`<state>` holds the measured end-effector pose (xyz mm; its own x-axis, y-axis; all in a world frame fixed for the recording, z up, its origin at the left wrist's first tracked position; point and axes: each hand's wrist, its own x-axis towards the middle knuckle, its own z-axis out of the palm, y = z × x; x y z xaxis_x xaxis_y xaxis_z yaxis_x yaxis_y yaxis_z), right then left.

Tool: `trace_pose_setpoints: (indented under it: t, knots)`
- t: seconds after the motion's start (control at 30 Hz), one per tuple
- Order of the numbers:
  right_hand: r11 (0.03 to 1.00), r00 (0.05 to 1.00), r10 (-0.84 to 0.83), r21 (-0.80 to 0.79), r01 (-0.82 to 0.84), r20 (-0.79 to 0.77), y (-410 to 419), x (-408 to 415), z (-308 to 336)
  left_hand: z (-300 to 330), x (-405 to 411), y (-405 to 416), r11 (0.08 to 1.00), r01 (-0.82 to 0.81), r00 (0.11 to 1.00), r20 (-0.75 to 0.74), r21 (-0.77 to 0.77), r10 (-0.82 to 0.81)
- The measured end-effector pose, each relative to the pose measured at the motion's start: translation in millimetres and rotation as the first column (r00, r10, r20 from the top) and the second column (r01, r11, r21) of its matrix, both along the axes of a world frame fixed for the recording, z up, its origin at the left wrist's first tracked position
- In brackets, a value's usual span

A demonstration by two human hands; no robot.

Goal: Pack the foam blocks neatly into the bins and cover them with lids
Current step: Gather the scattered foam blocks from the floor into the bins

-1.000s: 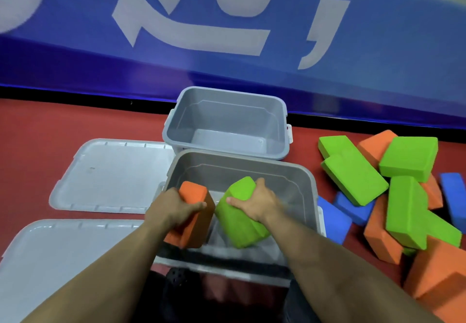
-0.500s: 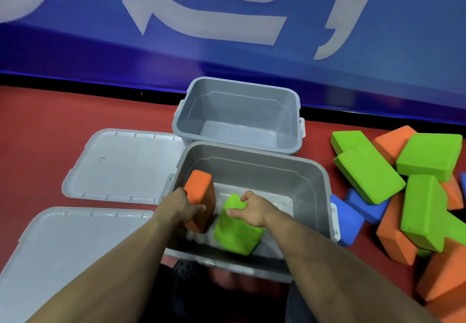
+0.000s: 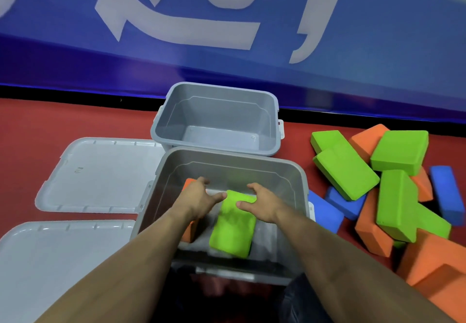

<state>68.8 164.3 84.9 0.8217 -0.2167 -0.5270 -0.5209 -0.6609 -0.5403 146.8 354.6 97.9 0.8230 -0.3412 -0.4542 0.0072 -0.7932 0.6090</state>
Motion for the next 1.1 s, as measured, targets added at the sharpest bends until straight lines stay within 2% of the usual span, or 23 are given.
trace_pose_setpoints:
  t: [0.1,0.2,0.3,0.47,0.57,0.63,0.7,0.77,0.87,1.0,1.1]
  knots:
    - [0.999,0.999,0.011,-0.04,-0.009,0.034,-32,-17,8,1,-14,-31,0.991,0.12,0.991,0.07,-0.051,-0.116]
    - [0.997,0.998,-0.008,-0.072,0.012,0.057,-67,-39,16,3,-29,-62,0.962,0.274,0.95,0.157,-0.014,-0.269]
    - [0.992,0.99,-0.095,-0.072,0.103,0.108,-112,-70,18,3,-44,-112,0.94,0.338,0.926,0.191,-0.041,-0.325]
    - [0.973,0.979,-0.17,-0.139,0.185,0.11,-178,-114,14,-7,-70,-189,0.924,0.349,0.933,0.152,-0.158,-0.326]
    - [0.943,0.949,-0.3,-0.119,0.31,0.097,-227,-137,1,-23,-88,-245,0.908,0.374,0.927,0.116,-0.189,-0.357]
    - [0.894,0.897,-0.432,-0.085,0.44,0.092,-260,-152,-18,-40,-103,-280,0.904,0.37,0.928,0.042,-0.214,-0.37]
    - [0.782,0.781,-0.622,-0.012,0.624,0.05,-288,-169,-47,-61,-118,-310,0.915,0.333,0.934,-0.052,-0.228,-0.353]
    - [0.611,0.614,-0.789,0.081,0.787,-0.008,-302,-186,-67,-87,-134,-338,0.929,0.272,0.934,-0.161,-0.252,-0.318]
    - [0.36,0.38,-0.919,0.172,0.917,-0.102,-318,-208,-96,-125,-153,-370,0.942,0.216,0.919,-0.271,-0.259,-0.285]
    - [0.018,0.061,-0.989,0.297,0.955,-0.138,-340,-219,-147,-164,-165,-402,0.945,0.201,0.908,-0.313,-0.259,-0.279]
    - [-0.221,-0.129,-0.963,0.419,0.88,-0.237,-362,-220,-178,-181,-166,-426,0.939,0.238,0.892,-0.325,-0.25,-0.313]
